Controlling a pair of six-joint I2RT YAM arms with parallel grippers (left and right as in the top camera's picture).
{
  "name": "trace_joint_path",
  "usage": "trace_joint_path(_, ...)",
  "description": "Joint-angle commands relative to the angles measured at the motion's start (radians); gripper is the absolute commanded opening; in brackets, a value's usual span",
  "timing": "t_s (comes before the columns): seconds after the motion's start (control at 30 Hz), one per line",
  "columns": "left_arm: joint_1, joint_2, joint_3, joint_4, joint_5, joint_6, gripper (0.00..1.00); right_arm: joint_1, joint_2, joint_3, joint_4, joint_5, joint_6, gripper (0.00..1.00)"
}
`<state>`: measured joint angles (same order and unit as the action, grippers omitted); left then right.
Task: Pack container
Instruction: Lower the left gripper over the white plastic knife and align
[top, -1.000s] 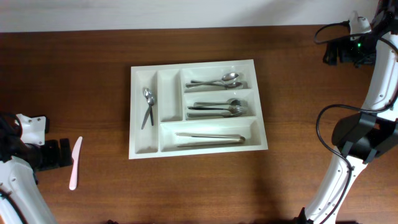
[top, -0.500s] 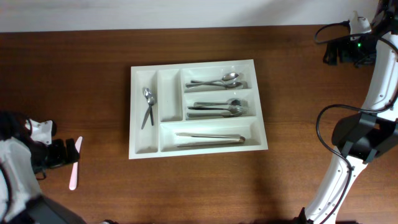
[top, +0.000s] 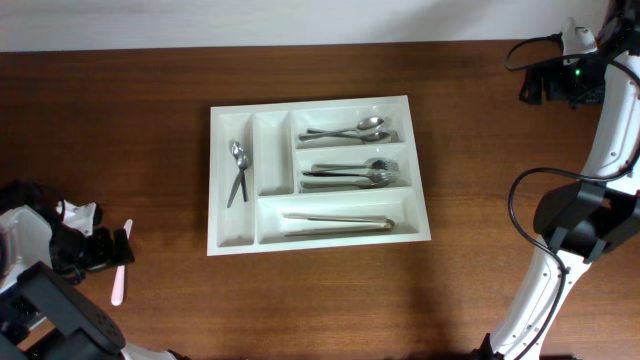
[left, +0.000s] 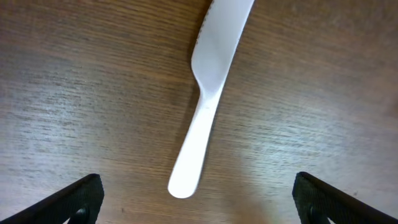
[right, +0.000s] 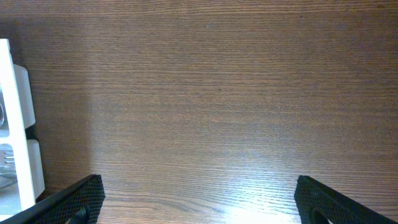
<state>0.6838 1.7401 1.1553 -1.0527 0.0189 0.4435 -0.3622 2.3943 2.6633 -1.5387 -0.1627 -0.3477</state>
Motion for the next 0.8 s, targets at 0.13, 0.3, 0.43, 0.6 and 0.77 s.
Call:
trace_joint_path(0.13,0.002,0.009,-0.005,0.051,-0.019,0.186,0.99,-0.005,-0.014,-0.005,0.003,0.002,0.002,0.99)
trace_joint_path(0.3,-0.005,0.013,-0.005,0.083,-0.015,0.243,0.99,-0.005,-0.014,-0.005,0.003,0.002,0.002,0.99)
trace_joint_path(0.43,-0.029,0.027,-0.005,0.095,-0.042,0.242,0.99,-0.005,-0.014,-0.005,0.003,0.002,0.002,0.99)
trace_joint_path(0.6,-0.076,0.061,-0.005,0.103,-0.095,0.209,0.99,-0.005,-0.014,-0.005,0.003,0.002,0.002,0.99)
trace_joint_path(0.77,-0.085,0.104,-0.006,0.107,-0.095,0.137,0.99,-0.005,-0.014,-0.005,0.003,0.002,0.002,0.99)
